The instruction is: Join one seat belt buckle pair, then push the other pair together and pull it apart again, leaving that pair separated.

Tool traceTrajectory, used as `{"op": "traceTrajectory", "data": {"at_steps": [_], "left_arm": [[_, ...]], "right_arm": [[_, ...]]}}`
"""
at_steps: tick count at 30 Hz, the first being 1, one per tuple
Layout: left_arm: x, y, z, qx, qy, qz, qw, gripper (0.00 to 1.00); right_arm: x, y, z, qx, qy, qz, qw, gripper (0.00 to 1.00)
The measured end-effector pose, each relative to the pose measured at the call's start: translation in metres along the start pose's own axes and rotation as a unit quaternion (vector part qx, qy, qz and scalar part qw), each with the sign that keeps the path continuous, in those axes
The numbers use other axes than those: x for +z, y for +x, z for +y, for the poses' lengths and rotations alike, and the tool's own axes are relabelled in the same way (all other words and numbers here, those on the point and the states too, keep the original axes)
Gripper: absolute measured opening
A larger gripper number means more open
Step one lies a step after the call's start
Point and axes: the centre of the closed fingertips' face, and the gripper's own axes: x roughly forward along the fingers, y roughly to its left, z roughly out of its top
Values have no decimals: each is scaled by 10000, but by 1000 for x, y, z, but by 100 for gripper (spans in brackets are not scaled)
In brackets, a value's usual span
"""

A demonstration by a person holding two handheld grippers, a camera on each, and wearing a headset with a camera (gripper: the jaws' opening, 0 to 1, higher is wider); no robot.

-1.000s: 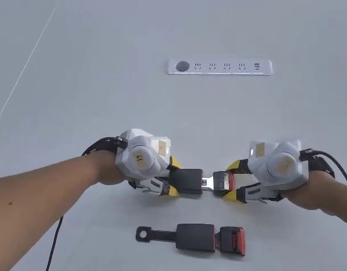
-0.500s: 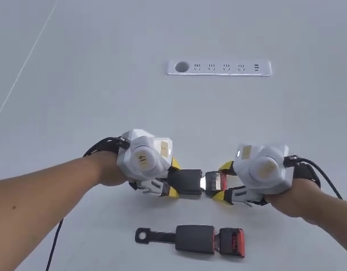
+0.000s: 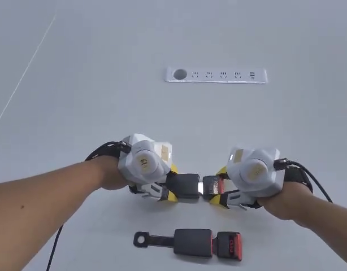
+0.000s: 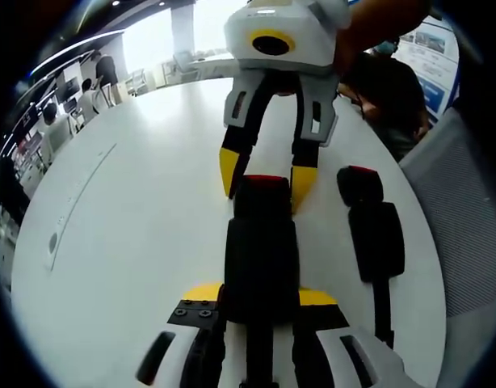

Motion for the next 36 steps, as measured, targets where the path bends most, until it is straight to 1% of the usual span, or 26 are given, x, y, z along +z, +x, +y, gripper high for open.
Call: {"op": "traceTrajectory", "data": {"at_steps": [13,23,32,36], "left_arm": [[2,-1,-2,-73,122,21,9999,32],[2,-1,-1,-72,118,36,9999,32],[3,-1,-1,-45,107,96,9999,32],[2,-1,-1,-75,131,74,9999,32]], "right_arm": [[0,0,1,-41,-13,42,10000,35],[-1,0,1,-62,-10,65,10000,35],[-2,-1,2,-106,-1,109,9999,35],[-2,-1,2,-106,-5,105,9999,35]]}}
